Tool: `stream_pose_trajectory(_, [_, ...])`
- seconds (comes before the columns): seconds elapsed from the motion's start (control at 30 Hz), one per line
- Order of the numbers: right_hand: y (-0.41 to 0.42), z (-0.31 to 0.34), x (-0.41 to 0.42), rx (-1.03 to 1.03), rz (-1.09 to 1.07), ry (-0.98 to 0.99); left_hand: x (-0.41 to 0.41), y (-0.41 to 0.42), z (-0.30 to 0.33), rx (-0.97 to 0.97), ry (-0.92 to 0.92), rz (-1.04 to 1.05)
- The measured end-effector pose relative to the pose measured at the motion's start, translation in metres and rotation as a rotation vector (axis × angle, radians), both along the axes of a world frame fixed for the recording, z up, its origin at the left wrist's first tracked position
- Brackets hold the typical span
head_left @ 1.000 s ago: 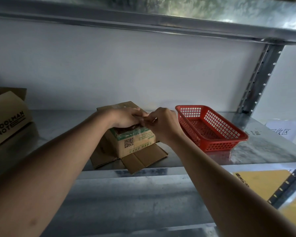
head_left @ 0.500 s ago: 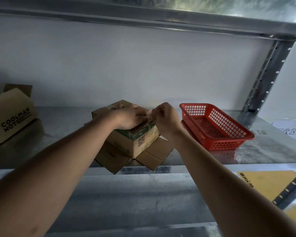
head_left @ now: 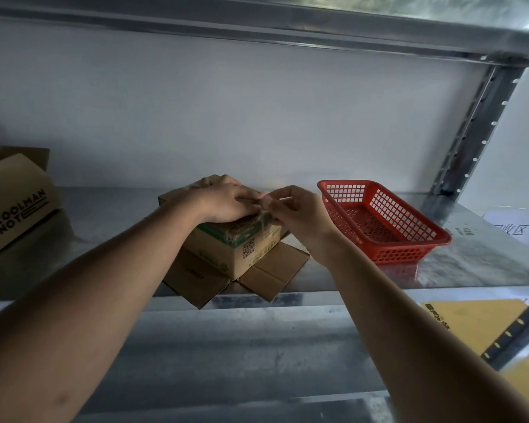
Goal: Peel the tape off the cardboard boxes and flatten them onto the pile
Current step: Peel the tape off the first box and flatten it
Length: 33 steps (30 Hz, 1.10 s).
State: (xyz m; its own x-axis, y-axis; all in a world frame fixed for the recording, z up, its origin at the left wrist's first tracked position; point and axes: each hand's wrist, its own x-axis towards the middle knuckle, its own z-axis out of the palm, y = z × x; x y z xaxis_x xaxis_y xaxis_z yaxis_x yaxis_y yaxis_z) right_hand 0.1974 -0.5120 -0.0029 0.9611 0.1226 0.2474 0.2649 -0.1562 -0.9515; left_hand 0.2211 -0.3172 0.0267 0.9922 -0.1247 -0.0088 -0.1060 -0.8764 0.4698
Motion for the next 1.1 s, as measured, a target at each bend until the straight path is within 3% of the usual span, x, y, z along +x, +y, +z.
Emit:
stream_pose_trajectory(0.23, [-0.001, 0.006, -0.003, -0.554, -0.28, -0.451, -0.004, -0.003, 0.0, -0.064, -0.065, -0.023])
stream_pose_trajectory(0.43, [0.0, 0.007, 0.006, -0.724, -0.268, -0.332, -0.005, -0.005, -0.001, -0.043, -0.036, -0.046])
stream_pose_trajectory(0.6, [0.0, 0.01, 0.003, -0.656, -0.219, -0.33, -0.006, -0.007, 0.0, -0.085, -0.018, -0.021])
stream_pose_trajectory(0.7, [0.003, 0.009, 0.001, -0.595, -0.243, -0.337, -0.006, -0.009, -0.001, -0.015, -0.027, 0.002])
stream_pose_trajectory(0.9, [0.002, -0.005, -0.003, -0.337, -0.219, -0.249, -0.002, -0.007, -0.01, 0.066, -0.026, 0.035])
stream_pose_trajectory(1.1, [-0.005, -0.018, -0.008, -0.203, -0.088, -0.362, 0.004, -0.004, -0.016, 0.107, -0.039, 0.04])
